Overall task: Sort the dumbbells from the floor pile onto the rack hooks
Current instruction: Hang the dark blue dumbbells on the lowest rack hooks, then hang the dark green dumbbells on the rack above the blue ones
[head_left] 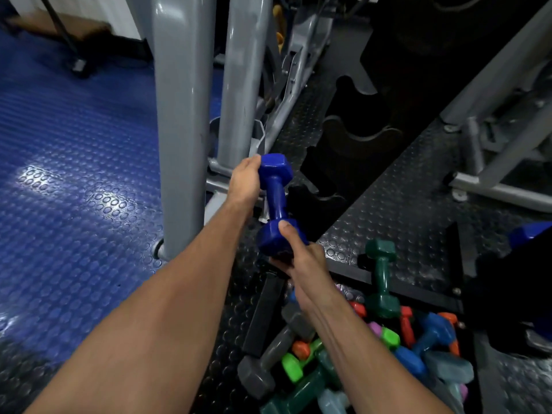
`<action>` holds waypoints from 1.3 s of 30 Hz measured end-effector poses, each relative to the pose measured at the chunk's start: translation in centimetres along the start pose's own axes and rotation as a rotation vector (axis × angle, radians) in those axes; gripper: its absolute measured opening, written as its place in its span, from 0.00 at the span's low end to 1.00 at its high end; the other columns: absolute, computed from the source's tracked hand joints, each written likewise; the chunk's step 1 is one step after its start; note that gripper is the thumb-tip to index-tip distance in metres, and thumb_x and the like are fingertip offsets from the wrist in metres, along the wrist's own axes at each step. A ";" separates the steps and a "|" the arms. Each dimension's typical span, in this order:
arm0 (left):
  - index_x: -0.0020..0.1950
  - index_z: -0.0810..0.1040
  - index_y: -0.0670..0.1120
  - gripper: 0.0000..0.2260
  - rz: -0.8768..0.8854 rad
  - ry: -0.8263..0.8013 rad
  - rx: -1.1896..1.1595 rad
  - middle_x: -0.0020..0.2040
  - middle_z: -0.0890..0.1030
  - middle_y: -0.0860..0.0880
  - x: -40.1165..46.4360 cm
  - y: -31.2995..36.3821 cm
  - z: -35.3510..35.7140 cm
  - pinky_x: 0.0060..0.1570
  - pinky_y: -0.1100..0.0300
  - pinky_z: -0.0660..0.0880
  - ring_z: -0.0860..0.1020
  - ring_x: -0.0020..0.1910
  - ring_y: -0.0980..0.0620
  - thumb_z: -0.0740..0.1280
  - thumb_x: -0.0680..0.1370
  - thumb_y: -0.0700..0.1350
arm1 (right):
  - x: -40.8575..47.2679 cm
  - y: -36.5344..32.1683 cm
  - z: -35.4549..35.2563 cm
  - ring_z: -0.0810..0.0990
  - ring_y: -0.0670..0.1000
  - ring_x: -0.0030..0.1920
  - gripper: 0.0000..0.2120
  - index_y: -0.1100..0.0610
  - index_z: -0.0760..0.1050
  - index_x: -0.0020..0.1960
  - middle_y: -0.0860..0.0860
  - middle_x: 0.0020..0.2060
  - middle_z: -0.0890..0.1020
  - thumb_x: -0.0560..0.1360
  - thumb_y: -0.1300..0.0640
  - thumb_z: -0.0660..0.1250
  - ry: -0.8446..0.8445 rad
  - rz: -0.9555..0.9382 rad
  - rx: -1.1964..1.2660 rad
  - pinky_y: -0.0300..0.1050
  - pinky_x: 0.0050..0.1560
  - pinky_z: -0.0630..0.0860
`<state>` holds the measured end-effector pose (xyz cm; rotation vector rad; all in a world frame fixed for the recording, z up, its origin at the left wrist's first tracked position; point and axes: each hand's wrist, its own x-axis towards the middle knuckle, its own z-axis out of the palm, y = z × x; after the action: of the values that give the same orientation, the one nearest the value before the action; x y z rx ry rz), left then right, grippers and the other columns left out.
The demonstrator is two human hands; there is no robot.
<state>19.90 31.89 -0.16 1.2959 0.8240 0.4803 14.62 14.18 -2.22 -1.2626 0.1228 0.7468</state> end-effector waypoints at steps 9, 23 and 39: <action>0.48 0.81 0.51 0.13 -0.077 -0.177 0.021 0.41 0.84 0.55 0.5 0.3 3.3 0.58 0.58 0.72 0.78 0.44 0.57 0.59 0.85 0.52 | 0.5 -0.4 -0.4 0.86 0.47 0.43 0.08 0.59 0.82 0.49 0.48 0.36 0.88 0.77 0.55 0.75 0.041 0.044 0.138 0.53 0.59 0.83; 0.68 0.77 0.38 0.20 -0.138 -0.294 -0.019 0.66 0.81 0.41 -1.4 -0.2 3.4 0.73 0.51 0.64 0.76 0.69 0.44 0.58 0.85 0.49 | 0.6 1.0 -3.4 0.86 0.59 0.58 0.27 0.61 0.76 0.66 0.61 0.58 0.85 0.78 0.41 0.69 -0.036 0.159 0.076 0.50 0.64 0.80; 0.59 0.81 0.43 0.12 -0.119 0.408 0.338 0.54 0.82 0.42 -14.1 -13.3 -3.1 0.60 0.50 0.72 0.79 0.56 0.42 0.62 0.82 0.46 | -3.3 4.3 -16.9 0.84 0.52 0.53 0.12 0.55 0.82 0.57 0.51 0.49 0.85 0.78 0.49 0.73 0.294 0.090 -0.789 0.44 0.54 0.76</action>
<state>6.84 20.51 -9.39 1.4682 1.3617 0.5340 14.89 -1.85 -9.77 -2.1309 0.1281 0.7037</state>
